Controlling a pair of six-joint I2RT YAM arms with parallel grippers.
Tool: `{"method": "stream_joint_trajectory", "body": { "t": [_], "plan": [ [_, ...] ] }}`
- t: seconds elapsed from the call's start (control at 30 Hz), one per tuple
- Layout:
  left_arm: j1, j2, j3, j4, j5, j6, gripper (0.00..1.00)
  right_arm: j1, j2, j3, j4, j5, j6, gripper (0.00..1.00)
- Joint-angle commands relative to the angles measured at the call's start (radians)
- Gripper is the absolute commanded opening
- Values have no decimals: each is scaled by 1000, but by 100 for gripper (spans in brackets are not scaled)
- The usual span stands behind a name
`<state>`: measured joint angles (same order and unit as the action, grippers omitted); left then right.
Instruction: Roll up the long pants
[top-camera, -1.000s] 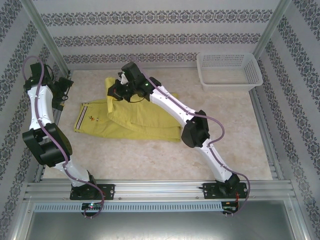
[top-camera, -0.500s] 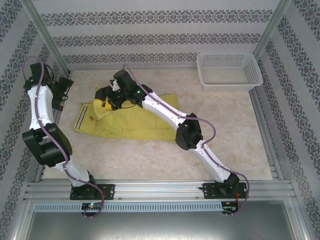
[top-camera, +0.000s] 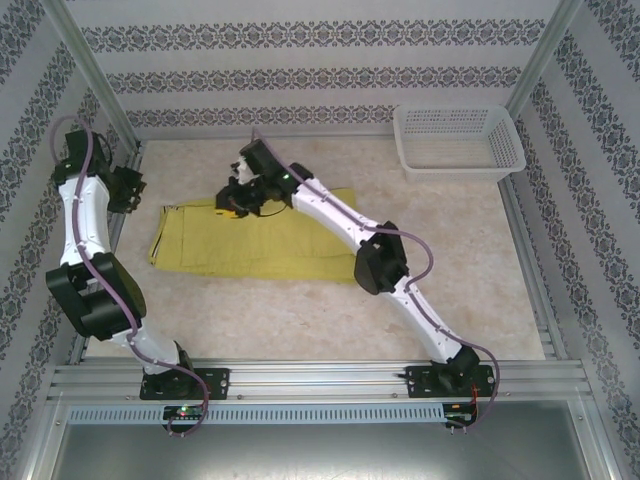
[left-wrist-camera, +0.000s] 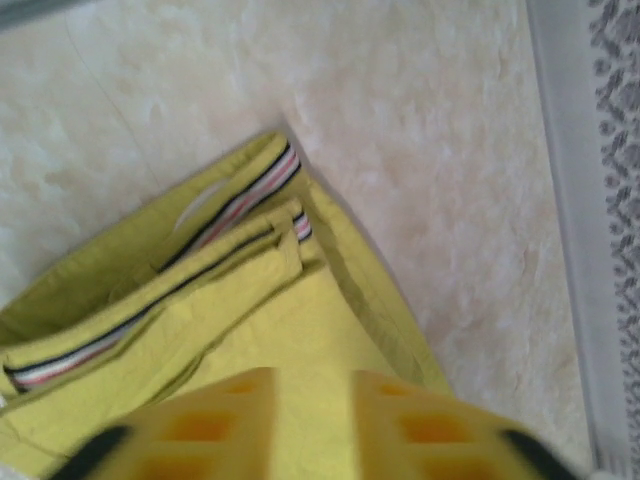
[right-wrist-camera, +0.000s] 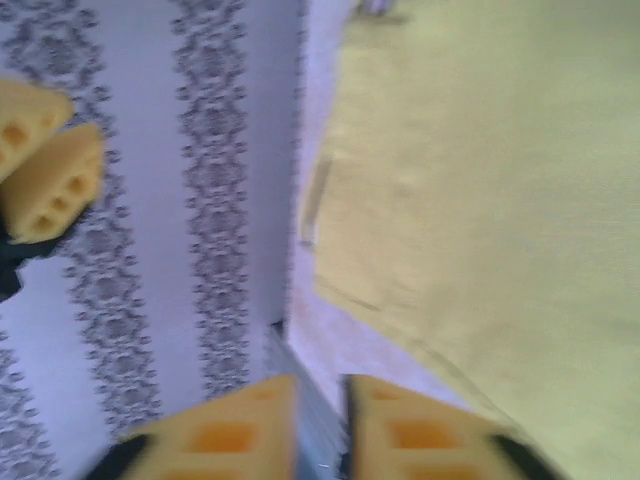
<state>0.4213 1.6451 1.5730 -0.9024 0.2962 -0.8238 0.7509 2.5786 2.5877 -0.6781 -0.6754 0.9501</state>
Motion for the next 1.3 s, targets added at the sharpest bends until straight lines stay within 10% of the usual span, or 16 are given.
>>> {"method": "stream_joint_trajectory", "body": {
  "t": [0.0,0.2,0.3,0.37,0.43,0.5,0.53,1.27],
  "plan": [
    [-125,-80,-95,48,-16,-31,0,-149,-195,-100,-282,145,-318,0],
    [-337,-133,-334,223,-70,-183,0,-310,-293,-284,-440,304,-536,4],
    [-379,-93,-357,228,-70,-212,1,-322,-351,-409,-426,332,-590,61],
    [-392,-65,-339,212,-66,-205,7,-313,-400,-497,-405,375,-618,75],
    [-399,-49,-318,184,-79,-187,33,-305,-450,-604,-378,424,-643,77],
    [-401,-41,-296,131,-116,-167,96,-305,-492,-700,-344,458,-650,77],
    [-400,-35,-277,90,-145,-153,100,-309,-509,-743,-325,458,-653,77],
    [-289,169,-169,-2,-301,25,99,-349,-583,-982,-216,392,-622,77]
  ]
}}
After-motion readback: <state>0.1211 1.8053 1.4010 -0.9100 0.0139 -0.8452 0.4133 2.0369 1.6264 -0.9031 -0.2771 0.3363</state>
